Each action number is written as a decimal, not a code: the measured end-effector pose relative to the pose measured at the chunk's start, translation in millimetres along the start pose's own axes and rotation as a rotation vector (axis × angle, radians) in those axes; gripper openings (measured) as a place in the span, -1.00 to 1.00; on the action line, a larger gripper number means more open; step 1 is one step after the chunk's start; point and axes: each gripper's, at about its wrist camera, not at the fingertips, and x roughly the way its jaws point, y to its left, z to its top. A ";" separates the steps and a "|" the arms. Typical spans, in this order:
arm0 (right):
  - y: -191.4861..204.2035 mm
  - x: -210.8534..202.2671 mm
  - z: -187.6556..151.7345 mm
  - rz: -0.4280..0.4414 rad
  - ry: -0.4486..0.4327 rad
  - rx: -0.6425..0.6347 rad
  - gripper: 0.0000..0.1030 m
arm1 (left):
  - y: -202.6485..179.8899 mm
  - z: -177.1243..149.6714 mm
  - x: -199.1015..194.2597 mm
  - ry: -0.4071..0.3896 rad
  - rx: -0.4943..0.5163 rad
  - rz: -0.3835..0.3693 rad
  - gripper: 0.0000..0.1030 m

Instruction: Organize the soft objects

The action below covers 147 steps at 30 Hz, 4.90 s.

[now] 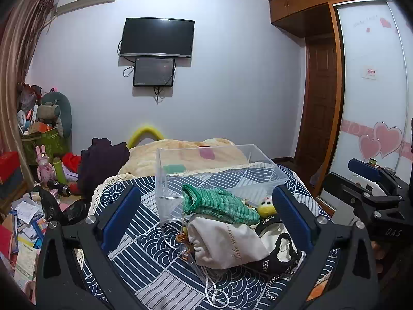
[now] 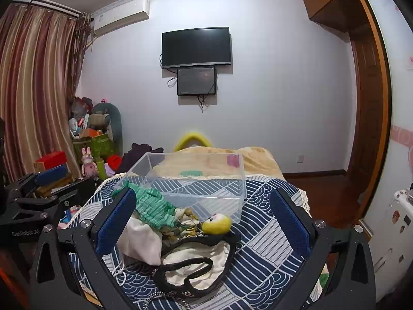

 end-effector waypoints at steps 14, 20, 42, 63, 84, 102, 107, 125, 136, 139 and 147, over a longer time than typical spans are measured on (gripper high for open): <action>2.9 -2.2 1.1 0.005 -0.001 -0.003 1.00 | -3.6 0.7 -3.5 -0.005 0.013 -0.007 1.00; 3.3 -2.3 1.8 0.005 -0.003 0.000 1.00 | -5.6 1.7 -4.9 -0.010 0.017 -0.008 1.00; 4.1 -3.4 0.5 0.008 -0.016 -0.002 1.00 | -9.7 2.3 -7.4 -0.017 0.024 -0.011 1.00; -2.0 7.1 2.5 0.033 0.011 0.028 1.00 | -10.1 3.8 2.4 0.013 0.014 -0.021 1.00; -27.2 73.4 -24.8 0.032 0.207 0.066 0.34 | 10.2 -12.4 100.9 0.207 -0.068 -0.079 0.58; -38.2 98.4 -51.0 0.109 0.364 0.177 -0.33 | 0.2 -30.3 97.2 0.179 0.013 -0.109 -0.60; -42.4 80.4 -43.4 0.100 0.306 0.162 -0.33 | 11.0 -20.6 84.6 0.141 -0.018 -0.110 -0.73; -29.9 77.3 5.3 0.073 0.163 0.067 -0.33 | 34.1 31.1 80.1 -0.004 -0.055 -0.048 -0.73; -30.4 127.1 20.7 0.063 0.206 0.065 -0.33 | 44.9 38.2 144.4 0.101 -0.069 0.029 -0.73; -26.5 142.2 17.1 0.051 0.241 0.043 -0.33 | 43.5 34.6 162.3 0.149 -0.044 0.037 -0.73; -23.7 166.2 1.2 0.047 0.350 0.008 -0.31 | 35.5 18.4 192.3 0.268 0.009 0.014 -0.73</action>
